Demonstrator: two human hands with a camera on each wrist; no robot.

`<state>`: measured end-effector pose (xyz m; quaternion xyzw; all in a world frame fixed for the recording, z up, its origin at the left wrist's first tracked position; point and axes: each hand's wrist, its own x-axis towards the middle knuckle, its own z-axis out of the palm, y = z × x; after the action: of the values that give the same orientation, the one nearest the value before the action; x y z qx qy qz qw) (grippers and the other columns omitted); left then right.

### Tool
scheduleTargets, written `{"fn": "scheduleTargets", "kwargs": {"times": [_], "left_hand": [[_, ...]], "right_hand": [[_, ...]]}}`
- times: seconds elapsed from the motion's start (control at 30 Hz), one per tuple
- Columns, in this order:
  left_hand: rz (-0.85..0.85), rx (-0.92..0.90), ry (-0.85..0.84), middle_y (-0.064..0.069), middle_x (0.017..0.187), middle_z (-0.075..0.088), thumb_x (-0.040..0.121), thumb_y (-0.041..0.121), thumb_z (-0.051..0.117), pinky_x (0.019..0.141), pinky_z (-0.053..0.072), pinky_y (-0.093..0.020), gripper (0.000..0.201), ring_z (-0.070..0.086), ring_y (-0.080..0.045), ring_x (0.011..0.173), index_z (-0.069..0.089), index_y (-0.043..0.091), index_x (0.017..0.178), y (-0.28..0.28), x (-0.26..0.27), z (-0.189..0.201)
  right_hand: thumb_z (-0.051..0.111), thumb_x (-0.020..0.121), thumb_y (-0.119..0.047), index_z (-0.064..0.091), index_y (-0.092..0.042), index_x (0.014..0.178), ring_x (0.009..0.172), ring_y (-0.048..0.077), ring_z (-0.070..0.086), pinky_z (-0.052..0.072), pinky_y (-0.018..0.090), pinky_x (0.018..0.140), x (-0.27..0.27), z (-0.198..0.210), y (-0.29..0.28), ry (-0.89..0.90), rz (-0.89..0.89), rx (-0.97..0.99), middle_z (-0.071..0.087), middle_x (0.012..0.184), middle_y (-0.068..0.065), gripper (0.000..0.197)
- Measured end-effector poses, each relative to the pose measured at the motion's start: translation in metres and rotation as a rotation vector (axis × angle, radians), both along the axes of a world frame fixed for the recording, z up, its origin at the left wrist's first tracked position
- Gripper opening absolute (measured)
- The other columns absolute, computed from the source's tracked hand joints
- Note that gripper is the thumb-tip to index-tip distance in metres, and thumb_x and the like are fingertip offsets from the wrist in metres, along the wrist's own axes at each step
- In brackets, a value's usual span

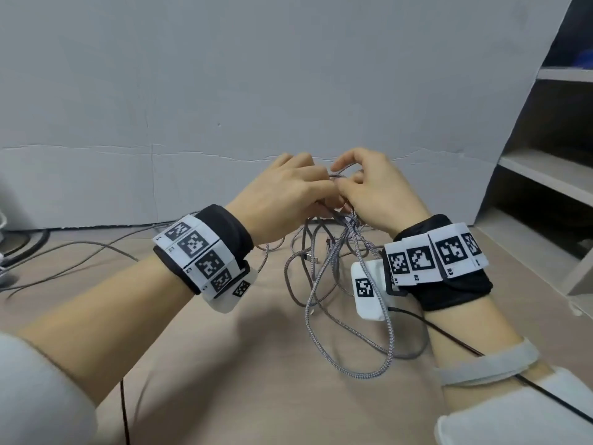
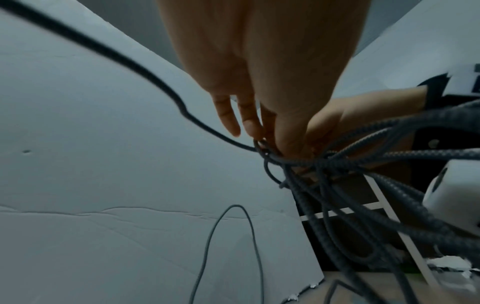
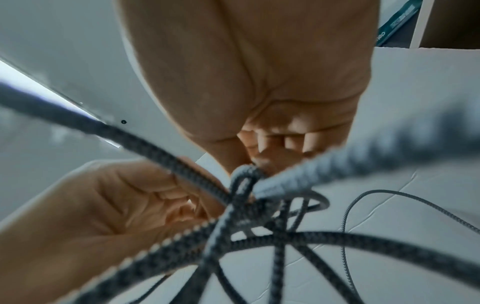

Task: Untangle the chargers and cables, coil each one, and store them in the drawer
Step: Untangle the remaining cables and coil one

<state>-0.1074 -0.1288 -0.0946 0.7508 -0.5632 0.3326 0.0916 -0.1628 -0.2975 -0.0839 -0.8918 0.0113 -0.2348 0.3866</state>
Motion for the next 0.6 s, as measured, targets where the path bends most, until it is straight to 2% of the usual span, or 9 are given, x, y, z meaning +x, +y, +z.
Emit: {"fn": "scheduleTargets", "kwargs": {"times": [0.07,0.13,0.27,0.33,0.4,0.47,0.53,0.6], "left_hand": [[0.001,-0.044,0.023,0.000,0.091,0.063,0.097,0.032,0.051,0.071,0.045,-0.046,0.024,0.051,-0.028,0.086,0.069,0.017,0.097,0.001,0.000,-0.001],[-0.015,-0.111,0.025,-0.003,0.094,0.063,0.100,0.027,0.052,0.071,0.045,-0.048,0.023,0.050,-0.030,0.087,0.071,0.014,0.099,-0.001,-0.002,-0.004],[-0.055,-0.184,-0.013,-0.006,0.098,0.064,0.099,0.014,0.056,0.072,0.045,-0.046,0.017,0.046,-0.029,0.088,0.073,0.010,0.101,-0.004,-0.007,-0.012],[-0.072,-0.167,0.018,-0.006,0.097,0.063,0.100,0.012,0.055,0.074,0.044,-0.045,0.016,0.045,-0.029,0.087,0.071,0.008,0.101,-0.003,-0.011,-0.011],[-0.066,-0.122,0.133,-0.001,0.090,0.059,0.102,0.019,0.048,0.078,0.042,-0.044,0.021,0.044,-0.025,0.086,0.065,0.009,0.098,-0.002,-0.016,-0.007],[-0.025,-0.069,0.272,0.006,0.078,0.054,0.102,0.025,0.042,0.078,0.041,-0.042,0.024,0.042,-0.018,0.079,0.060,0.012,0.093,0.000,-0.019,0.000],[0.036,-0.032,0.359,0.012,0.065,0.051,0.101,0.030,0.046,0.071,0.043,-0.036,0.024,0.043,-0.011,0.064,0.061,0.017,0.086,0.002,-0.021,0.008],[0.074,0.003,0.434,0.013,0.052,0.052,0.101,0.034,0.056,0.057,0.039,-0.022,0.028,0.049,-0.008,0.054,0.068,0.018,0.082,0.005,-0.023,0.017]], "right_hand": [[0.058,0.092,-0.014,0.057,-0.031,0.110,0.078,0.021,0.063,0.052,0.037,0.073,0.001,-0.001,0.000,-0.009,-0.006,-0.032,0.067,0.070,0.001,0.025],[0.055,0.091,-0.008,0.054,-0.032,0.115,0.082,0.025,0.061,0.054,0.042,0.081,0.001,-0.002,0.000,-0.004,-0.026,-0.061,0.063,0.073,0.003,0.033],[0.052,0.090,0.001,0.054,-0.029,0.111,0.072,0.020,0.055,0.053,0.040,0.073,0.000,-0.002,-0.005,0.035,-0.003,-0.046,0.057,0.077,0.002,0.037],[0.047,0.088,0.005,0.056,-0.029,0.107,0.077,0.020,0.056,0.050,0.036,0.071,-0.001,-0.002,-0.008,0.033,-0.003,-0.054,0.058,0.082,0.001,0.040],[0.040,0.084,0.010,0.058,-0.028,0.104,0.090,0.022,0.056,0.044,0.031,0.074,-0.003,0.000,-0.009,0.026,-0.033,-0.076,0.061,0.094,0.002,0.047],[0.040,0.081,0.010,0.059,-0.032,0.096,0.100,0.023,0.057,0.044,0.030,0.078,-0.002,0.000,-0.010,0.013,-0.061,-0.100,0.062,0.106,0.002,0.048],[0.042,0.079,0.006,0.059,-0.033,0.084,0.104,0.024,0.058,0.050,0.035,0.084,-0.001,-0.001,-0.009,-0.006,-0.109,-0.106,0.064,0.110,0.001,0.043],[0.039,0.076,0.005,0.058,-0.033,0.075,0.104,0.025,0.059,0.053,0.041,0.088,-0.001,-0.002,-0.009,-0.046,-0.198,-0.086,0.064,0.109,0.002,0.043]]}}
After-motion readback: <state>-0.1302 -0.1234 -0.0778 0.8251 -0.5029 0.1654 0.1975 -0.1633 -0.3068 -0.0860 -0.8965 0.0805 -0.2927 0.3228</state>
